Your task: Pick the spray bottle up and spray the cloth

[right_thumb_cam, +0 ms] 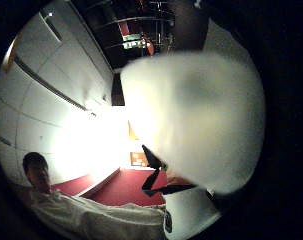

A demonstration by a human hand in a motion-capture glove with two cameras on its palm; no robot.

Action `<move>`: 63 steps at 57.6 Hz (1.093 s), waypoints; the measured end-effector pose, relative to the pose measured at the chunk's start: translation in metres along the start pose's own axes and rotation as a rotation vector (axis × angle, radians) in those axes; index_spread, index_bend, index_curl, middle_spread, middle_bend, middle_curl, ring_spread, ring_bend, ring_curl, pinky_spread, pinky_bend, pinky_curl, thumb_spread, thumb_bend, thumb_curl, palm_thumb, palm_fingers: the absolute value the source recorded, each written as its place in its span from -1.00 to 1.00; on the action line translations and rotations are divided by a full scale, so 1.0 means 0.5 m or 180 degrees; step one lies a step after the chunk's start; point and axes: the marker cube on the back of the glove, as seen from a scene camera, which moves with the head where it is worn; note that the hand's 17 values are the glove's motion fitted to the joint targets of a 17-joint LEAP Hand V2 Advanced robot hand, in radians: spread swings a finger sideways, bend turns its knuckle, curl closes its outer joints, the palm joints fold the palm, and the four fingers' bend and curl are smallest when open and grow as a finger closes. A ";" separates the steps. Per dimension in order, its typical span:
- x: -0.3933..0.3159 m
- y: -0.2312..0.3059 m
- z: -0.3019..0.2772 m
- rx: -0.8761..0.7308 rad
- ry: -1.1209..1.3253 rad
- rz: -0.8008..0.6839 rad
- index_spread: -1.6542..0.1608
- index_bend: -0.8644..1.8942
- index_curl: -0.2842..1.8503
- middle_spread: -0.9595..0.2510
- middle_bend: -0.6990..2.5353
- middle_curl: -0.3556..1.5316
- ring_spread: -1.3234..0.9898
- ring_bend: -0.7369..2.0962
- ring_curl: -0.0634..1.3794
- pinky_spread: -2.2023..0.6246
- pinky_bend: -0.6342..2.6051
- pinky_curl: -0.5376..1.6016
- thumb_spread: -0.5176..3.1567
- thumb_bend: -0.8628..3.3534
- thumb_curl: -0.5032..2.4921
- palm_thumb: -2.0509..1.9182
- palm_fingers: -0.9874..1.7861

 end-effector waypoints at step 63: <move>-0.410 0.043 0.132 -0.1882 0.2398 -0.0922 0.64 -0.10 -0.25 0.36 -0.23 -0.10 -0.02 -0.06 -0.30 0.38 -0.35 -0.15 -0.58 -0.61 -0.20 0.51 0.72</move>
